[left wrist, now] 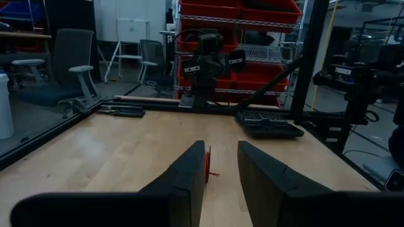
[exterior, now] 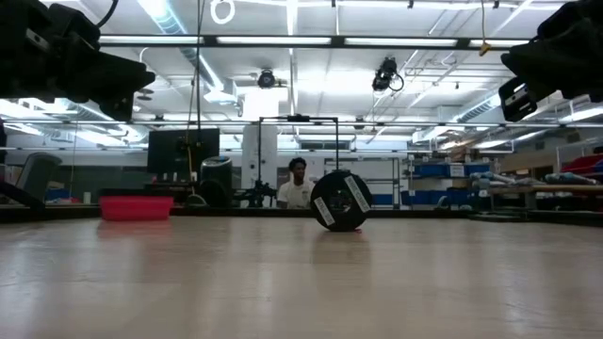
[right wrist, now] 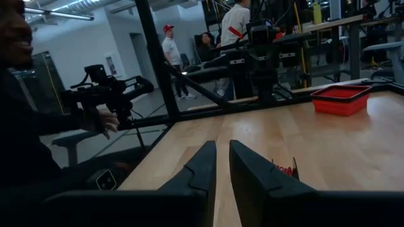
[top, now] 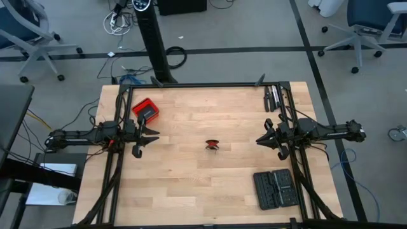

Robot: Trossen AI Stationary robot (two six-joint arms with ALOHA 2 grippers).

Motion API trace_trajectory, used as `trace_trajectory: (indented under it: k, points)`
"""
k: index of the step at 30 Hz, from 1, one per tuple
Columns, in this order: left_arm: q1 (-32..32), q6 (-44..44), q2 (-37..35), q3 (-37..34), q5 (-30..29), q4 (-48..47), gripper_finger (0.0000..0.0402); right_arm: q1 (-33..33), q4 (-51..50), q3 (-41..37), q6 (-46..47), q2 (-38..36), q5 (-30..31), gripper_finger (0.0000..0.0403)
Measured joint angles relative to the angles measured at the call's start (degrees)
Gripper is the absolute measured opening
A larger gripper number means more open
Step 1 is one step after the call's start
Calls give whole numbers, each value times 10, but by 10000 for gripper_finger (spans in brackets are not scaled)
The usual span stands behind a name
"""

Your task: Coil cords

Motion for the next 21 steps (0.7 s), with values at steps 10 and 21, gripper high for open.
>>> trace_trajectory:
  k: [10,21]
  points:
    - [0,0,0,0,-2,45,99,0,0,0,0,0,0,45]
    - [0,-2,0,0,-2,135,99,0,0,0,0,0,0,45]
